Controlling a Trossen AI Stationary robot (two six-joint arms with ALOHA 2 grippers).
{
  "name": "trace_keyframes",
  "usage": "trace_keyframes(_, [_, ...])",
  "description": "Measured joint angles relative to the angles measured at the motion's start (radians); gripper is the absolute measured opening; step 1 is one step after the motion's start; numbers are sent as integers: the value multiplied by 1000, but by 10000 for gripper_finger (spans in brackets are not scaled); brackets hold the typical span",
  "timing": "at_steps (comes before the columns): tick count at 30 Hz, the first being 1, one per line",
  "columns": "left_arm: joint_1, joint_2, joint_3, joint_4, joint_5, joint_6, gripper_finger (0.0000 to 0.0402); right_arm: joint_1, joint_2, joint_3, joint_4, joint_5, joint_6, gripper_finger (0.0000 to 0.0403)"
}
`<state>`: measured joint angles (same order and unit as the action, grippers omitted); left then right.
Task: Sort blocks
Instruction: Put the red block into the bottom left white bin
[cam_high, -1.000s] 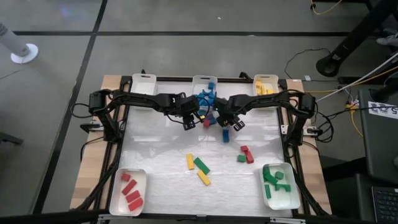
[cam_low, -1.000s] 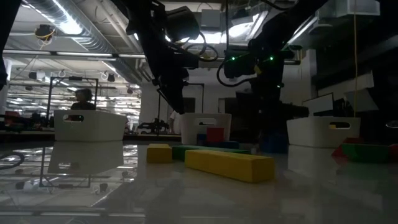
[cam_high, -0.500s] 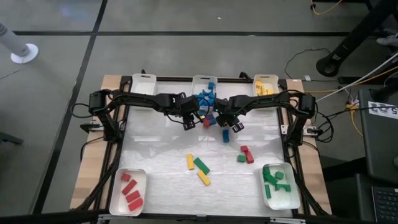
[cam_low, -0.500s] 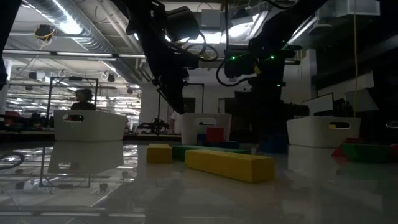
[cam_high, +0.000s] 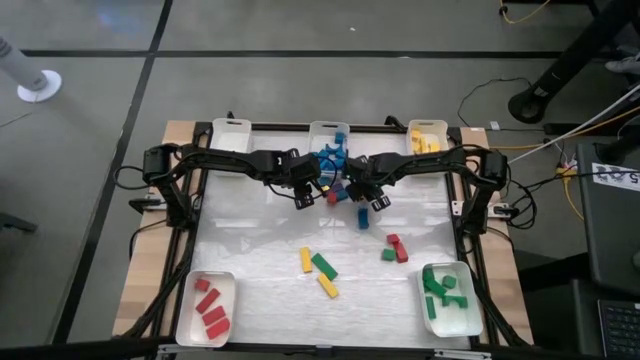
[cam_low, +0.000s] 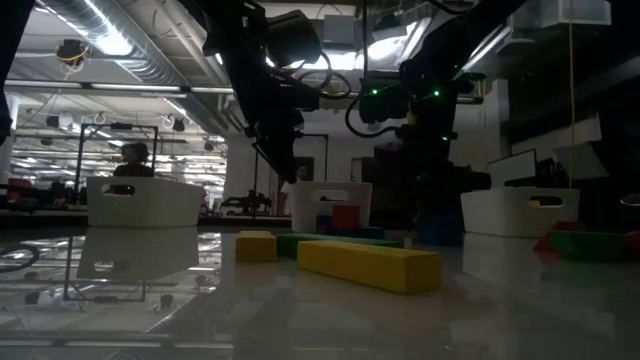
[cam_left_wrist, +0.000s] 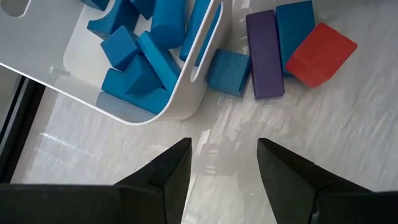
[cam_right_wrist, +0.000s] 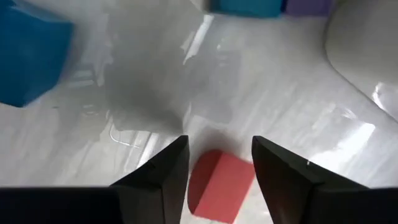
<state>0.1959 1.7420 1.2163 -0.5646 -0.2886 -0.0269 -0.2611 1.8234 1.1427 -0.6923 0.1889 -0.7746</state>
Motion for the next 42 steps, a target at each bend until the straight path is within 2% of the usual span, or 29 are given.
trace_keyframes(6, [0,0,0,0,0,0,170,0,0,0,34,9,30,223])
trace_keyframes(11, [0,0,0,0,0,0,170,0,0,0,31,32,151,246])
trace_keyframes(17, [0,0,0,0,0,0,170,-1,-1,0,0,82,294,253])
trace_keyframes(23, [0,0,0,0,0,0,170,-1,-1,0,-32,80,329,253])
trace_keyframes(33, [0,0,0,0,0,0,170,-83,-1,0,-46,-9,355,253])
trace_keyframes(39, [0,0,0,0,0,0,170,-152,-1,0,-54,-189,430,253])
trace_keyframes(42, [0,0,0,0,0,0,170,-162,-1,0,-58,-206,435,253])
